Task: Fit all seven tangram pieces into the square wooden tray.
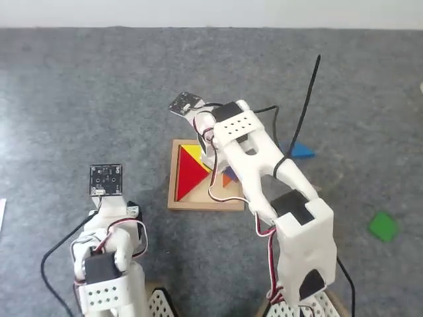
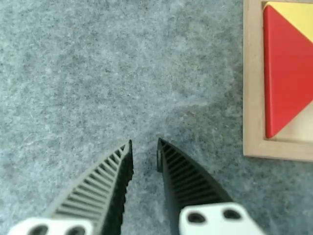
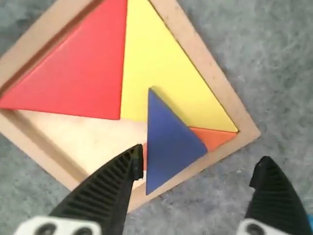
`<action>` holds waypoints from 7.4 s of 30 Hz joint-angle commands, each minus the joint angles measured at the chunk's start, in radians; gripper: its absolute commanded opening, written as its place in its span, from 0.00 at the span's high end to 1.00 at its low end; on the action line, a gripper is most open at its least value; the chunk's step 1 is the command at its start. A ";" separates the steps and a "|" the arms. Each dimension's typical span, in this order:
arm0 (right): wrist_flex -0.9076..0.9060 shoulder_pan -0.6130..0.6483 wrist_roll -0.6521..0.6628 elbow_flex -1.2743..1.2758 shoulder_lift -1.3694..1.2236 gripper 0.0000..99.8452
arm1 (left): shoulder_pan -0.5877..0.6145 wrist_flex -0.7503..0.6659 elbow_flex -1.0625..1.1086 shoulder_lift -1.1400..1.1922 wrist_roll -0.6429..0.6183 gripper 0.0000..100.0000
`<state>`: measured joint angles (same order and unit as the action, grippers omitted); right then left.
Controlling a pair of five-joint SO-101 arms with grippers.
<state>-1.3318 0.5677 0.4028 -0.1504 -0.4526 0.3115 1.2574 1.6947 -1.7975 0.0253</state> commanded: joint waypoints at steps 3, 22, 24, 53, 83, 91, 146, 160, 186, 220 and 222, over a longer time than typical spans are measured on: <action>-0.016 0.044 0.009 -0.008 0.019 0.65 | -0.002 0.003 -0.012 -0.018 0.002 0.92; 0.110 0.087 -0.003 0.147 0.051 0.65 | -0.002 0.003 -0.012 -0.018 0.002 0.92; 0.116 0.085 0.000 0.147 0.054 0.65 | -0.002 0.003 -0.012 -0.018 0.002 0.92; 0.156 -0.015 -0.003 0.150 0.213 0.94 | -0.002 0.003 -0.012 -0.018 0.002 0.92; 0.045 -0.088 -0.141 0.272 0.397 0.97 | -0.002 0.003 -0.012 -0.018 0.002 0.92; 0.070 -0.073 -0.117 0.434 0.383 0.97 | -0.002 0.003 -0.012 -0.018 0.002 0.92; 0.684 0.038 0.548 1.447 1.112 0.69 | -0.002 0.003 -0.012 -0.018 0.002 0.92; 0.789 -0.019 0.732 1.594 1.241 0.69 | -0.002 0.003 -0.012 -0.018 0.002 0.92; 1.020 -0.183 1.083 1.725 1.242 0.72 | -0.002 0.003 -0.012 -0.018 0.002 0.92; 1.254 -0.113 1.079 1.818 1.242 0.84 | -0.002 0.003 -0.012 -0.018 0.002 0.92; 1.260 -0.113 1.079 1.818 1.242 0.84 | -0.002 0.003 -0.012 -0.018 0.002 0.92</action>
<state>-0.1089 0.4526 1.4784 1.6510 0.7718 0.3115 1.2574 1.6947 -1.7975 0.0253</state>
